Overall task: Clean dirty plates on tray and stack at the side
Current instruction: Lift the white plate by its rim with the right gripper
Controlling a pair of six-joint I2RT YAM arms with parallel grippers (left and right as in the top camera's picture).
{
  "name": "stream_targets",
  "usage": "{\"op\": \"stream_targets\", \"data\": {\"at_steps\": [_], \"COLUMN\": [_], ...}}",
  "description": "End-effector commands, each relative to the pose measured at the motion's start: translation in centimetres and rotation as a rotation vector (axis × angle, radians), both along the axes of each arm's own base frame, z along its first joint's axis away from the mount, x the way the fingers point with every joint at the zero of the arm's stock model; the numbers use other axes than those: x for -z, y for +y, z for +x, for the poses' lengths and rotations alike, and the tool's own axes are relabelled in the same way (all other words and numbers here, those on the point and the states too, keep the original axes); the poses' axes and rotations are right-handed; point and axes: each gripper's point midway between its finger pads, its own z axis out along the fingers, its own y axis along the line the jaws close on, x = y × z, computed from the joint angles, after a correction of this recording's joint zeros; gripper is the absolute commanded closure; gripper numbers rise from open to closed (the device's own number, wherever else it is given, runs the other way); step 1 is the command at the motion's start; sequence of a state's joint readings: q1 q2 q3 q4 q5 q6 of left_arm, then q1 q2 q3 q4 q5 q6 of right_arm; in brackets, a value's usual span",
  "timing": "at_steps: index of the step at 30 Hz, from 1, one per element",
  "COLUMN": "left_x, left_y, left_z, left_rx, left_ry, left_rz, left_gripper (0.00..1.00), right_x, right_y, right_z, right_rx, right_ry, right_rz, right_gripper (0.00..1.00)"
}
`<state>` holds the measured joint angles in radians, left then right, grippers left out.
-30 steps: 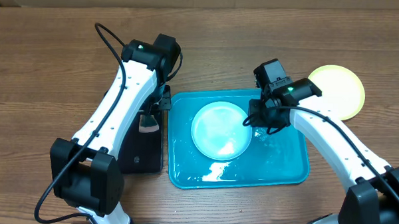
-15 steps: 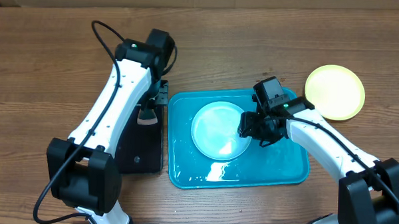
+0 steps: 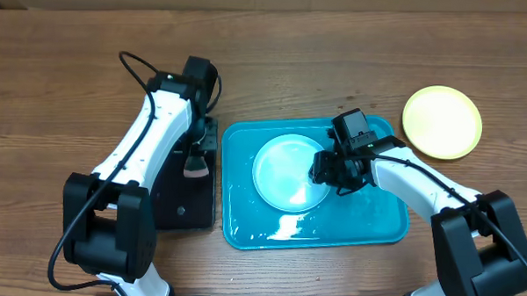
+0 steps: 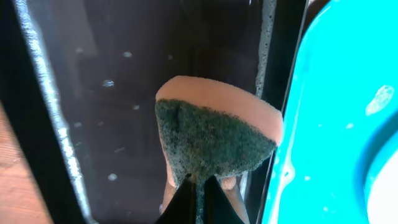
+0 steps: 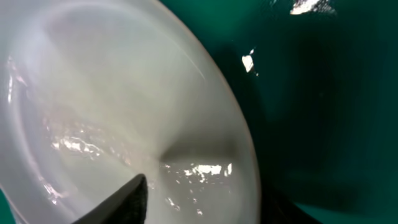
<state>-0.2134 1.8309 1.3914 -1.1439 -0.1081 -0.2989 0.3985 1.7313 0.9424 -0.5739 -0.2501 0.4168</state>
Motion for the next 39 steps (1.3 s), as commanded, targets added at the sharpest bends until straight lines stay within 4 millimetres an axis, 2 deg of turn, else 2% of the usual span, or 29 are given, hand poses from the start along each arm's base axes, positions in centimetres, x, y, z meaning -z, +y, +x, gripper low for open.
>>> {"op": "stream_targets", "data": {"at_steps": [1,3,7,9,10,12,13,14,15,16,17,20,25,31,33,39], "left_x": [1.5,2.4,3.6,3.9,4.0,4.0,4.0,4.0,4.0,4.0,4.0,4.0,4.0,4.0,4.0,4.0], "left_y": [0.0,0.1,0.2,0.2,0.2,0.2,0.2,0.2,0.2,0.2,0.2,0.2,0.1,0.1,0.2,0.2], "left_z": [-1.1,-1.5,-2.0,-2.1,-2.2,-2.2,-2.2,-2.2,-2.2,-2.2,-2.2,-2.2,-2.2,-2.3,-2.4,-2.7], "left_rx": [0.016,0.015,0.007,0.007,0.005,0.0,0.001,0.001,0.001,0.001,0.001,0.0,0.0,0.0,0.0,0.0], "left_ry": [0.032,0.037,0.043,0.042,0.042,0.042,0.042,0.043,0.043,0.043,0.043,0.044,0.045,0.049,0.05,0.062], "left_rz": [-0.019,-0.018,-0.016,-0.016,-0.016,-0.016,-0.016,-0.016,-0.016,-0.016,-0.016,-0.016,-0.022,-0.021,-0.021,-0.019], "left_gripper": [0.96,0.96,0.96,0.9,0.82,0.59,0.52,0.41,0.27,0.05,0.0,0.0,0.0,0.0,0.0,0.0], "right_x": [1.4,1.4,1.4,1.4,1.4,1.4,1.4,1.4,1.4,1.2,1.1,-0.5,-5.3,-10.7,-11.9,-13.8], "right_y": [0.3,0.3,0.3,0.3,0.3,0.3,0.3,0.3,0.4,0.5,0.5,0.9,1.1,0.4,-0.8,-6.7], "right_z": [-0.8,-0.8,-0.8,-0.8,-0.8,-0.8,-0.8,-0.8,-0.8,-0.6,-0.5,0.4,2.1,2.9,3.1,2.9], "right_rx": [-0.005,-0.005,-0.005,-0.005,-0.005,-0.006,-0.007,-0.009,-0.009,-0.011,-0.016,-0.042,-0.065,-0.085,-0.077,0.022], "right_ry": [0.056,0.054,0.056,0.057,0.057,0.056,0.056,0.053,0.051,0.044,0.037,-0.012,-0.128,-0.247,-0.286,-0.357], "right_rz": [0.024,0.024,0.023,0.023,0.023,0.023,0.023,0.023,0.024,0.027,0.029,0.039,0.045,0.017,-0.049,-0.336], "right_gripper": [0.58,0.68,0.96,0.96,0.96,0.96,0.96,0.96,0.96,0.96,0.96,0.96,0.96,0.96,0.96,0.96]}}
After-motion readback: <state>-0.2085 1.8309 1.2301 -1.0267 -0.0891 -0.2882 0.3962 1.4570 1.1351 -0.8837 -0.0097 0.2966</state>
